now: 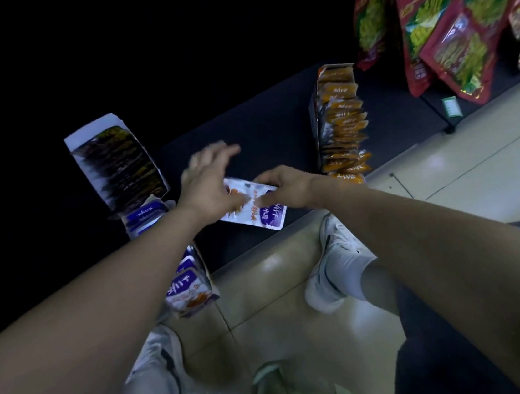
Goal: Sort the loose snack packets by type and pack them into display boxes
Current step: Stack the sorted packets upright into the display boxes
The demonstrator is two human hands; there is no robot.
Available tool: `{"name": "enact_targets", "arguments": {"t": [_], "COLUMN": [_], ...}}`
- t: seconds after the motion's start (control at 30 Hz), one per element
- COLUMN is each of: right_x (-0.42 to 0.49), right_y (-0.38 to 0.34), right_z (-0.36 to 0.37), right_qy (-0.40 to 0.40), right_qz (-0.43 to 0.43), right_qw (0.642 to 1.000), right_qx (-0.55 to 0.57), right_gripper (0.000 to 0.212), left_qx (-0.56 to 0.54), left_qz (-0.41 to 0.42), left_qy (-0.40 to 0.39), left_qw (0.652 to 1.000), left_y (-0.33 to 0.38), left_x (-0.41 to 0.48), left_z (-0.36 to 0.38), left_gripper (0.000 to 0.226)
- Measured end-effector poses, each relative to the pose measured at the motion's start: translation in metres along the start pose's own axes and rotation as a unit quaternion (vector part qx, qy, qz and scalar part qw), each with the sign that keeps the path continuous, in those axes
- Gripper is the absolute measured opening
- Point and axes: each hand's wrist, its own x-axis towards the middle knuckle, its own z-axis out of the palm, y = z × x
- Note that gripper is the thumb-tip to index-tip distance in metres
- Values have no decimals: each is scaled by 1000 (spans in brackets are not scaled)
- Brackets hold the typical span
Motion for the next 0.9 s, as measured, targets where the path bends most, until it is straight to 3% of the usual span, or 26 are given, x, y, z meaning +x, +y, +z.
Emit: {"name": "enact_targets", "arguments": {"t": [0.07, 0.17, 0.3, 0.43, 0.57, 0.7, 0.8, 0.9], "right_x": [-10, -24, -40, -55, -56, -59, -59, -52], "right_y": [-15, -33, -48, -61, -75, -75, -68, -60], "right_z": [4, 14, 33, 66, 102, 117, 130, 149], "right_qy": [-14, 25, 117, 3, 27, 26, 23, 19], "right_qz": [-12, -18, -14, 38, -18, -26, -6, -15], "right_qw": [998, 999, 975, 970, 963, 986, 991, 993], "right_qx": [-52, -15, 190, 240, 267, 160, 131, 113], "right_gripper": [21, 32, 44, 41, 32, 27, 39, 51], "left_qx": [61, -50, -273, -430, -454, -253, -225, -309], "left_qz": [1, -42, -117, -162, -171, -295, -390, -356], "left_qy": [-95, -140, -82, -16, 0, 133, 57, -36], "left_qw": [994, 988, 951, 888, 874, 912, 891, 881], "left_y": [2, -2, -15, -32, -42, -77, -94, -101], "left_x": [-12, -35, -70, -101, -131, -156, -179, -188], "left_z": [-10, -20, -29, -34, -25, -10, -1, 15], "left_gripper": [52, 30, 16, 27, 25, 31, 50, 61]}}
